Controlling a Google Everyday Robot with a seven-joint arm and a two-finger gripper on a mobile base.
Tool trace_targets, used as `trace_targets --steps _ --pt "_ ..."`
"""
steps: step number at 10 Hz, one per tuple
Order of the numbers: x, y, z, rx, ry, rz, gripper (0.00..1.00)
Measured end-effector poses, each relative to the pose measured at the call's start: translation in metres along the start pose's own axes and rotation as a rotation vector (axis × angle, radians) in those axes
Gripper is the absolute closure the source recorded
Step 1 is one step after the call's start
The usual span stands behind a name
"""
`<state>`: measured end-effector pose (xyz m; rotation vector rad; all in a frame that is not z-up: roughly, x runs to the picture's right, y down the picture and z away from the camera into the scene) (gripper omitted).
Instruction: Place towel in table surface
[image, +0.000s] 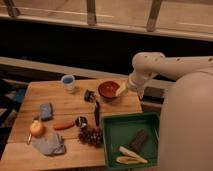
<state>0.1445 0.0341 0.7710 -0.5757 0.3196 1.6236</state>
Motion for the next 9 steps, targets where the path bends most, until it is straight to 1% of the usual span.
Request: trace_targets --steps 4,5,6,7,8,9 --pt "-0.001 -0.001 -0.001 -0.001 0.0 -0.004 0.2" --pt "-0.002 -0.003 -0.003 0.001 0.001 -0.025 0.2" --pt "-0.007 -0.004 -0.007 0.004 -0.008 -0.048 0.2" --pt "-0.012 -0.004 -0.016 0.008 -0.01 -0.084 0.2" --pt "-0.017 0.005 -0.03 -0.002 -0.012 -0.15 0.2" --pt "-0.017 0.017 -0.035 -0.011 -0.012 -0.194 0.2"
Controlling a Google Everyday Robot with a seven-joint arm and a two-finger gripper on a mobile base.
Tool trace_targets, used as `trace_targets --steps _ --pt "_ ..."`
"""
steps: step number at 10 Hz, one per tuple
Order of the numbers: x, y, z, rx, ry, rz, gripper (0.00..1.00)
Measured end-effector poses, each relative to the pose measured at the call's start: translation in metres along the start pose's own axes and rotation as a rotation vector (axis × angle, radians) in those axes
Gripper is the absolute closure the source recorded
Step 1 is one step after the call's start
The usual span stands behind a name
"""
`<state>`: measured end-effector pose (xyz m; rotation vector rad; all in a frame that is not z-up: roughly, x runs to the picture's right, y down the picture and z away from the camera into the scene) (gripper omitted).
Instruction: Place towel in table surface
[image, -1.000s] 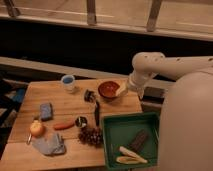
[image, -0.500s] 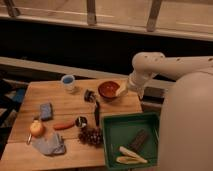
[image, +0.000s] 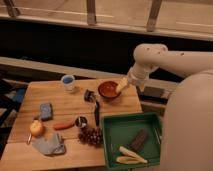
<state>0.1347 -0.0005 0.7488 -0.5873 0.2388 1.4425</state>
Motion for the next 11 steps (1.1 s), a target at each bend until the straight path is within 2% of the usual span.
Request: trace_targets --steps 3,6,7,8,11 --pt "0.018 0.053 0.001 -0.023 0.002 -0.155 0.2" --pt "0.061 0.13 0.013 -0.039 0.023 -0.351 0.2" --pt "0.07 0.143 0.015 -0.046 0.032 -0.384 0.2" --pt "0.075 0.148 0.017 -0.043 0.035 -0.408 0.2" --pt "0.074 0.146 0.016 -0.041 0.035 -0.406 0.2"
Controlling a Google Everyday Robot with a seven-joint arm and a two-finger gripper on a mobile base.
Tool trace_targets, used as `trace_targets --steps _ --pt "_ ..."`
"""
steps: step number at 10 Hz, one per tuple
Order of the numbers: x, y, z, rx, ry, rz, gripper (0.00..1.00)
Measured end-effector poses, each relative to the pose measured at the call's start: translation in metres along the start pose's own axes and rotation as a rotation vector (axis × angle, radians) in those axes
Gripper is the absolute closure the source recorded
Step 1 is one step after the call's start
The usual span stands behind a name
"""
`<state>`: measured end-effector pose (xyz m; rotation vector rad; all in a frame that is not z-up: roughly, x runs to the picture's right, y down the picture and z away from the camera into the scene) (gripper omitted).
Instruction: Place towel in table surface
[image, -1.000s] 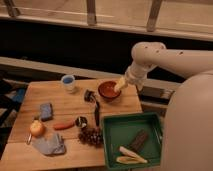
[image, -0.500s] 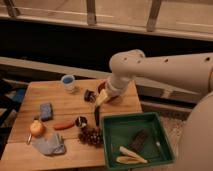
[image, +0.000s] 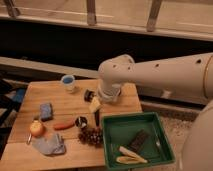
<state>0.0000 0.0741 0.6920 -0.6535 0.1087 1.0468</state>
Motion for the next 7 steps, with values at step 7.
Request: trace_targets --steps 7 --pt "0.002 -0.009 0.012 0.005 0.031 -0.075 0.2"
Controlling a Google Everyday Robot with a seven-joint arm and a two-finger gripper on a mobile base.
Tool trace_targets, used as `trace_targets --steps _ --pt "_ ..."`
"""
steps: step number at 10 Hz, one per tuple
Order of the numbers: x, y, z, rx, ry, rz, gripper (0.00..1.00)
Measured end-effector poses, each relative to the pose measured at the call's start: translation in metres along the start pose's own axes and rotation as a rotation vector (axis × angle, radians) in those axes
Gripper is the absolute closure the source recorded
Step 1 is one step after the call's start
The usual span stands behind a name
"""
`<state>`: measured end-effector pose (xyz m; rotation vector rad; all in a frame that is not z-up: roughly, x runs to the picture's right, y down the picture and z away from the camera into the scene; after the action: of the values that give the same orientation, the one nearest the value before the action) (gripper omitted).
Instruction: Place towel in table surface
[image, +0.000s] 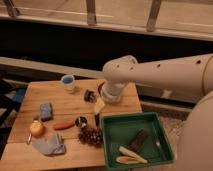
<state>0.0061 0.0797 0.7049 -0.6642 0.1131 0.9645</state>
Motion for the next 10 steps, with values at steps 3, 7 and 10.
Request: trace_targets --steps 3,7,10 --pt "-0.045 0.051 0.017 0.0 0.007 -0.106 0.2" --pt "-0.074 0.138 0.032 -0.081 -0.009 -0.276 0.2" --pt "-0.073 0.145 0.032 -0.095 -0.015 -0.292 0.2"
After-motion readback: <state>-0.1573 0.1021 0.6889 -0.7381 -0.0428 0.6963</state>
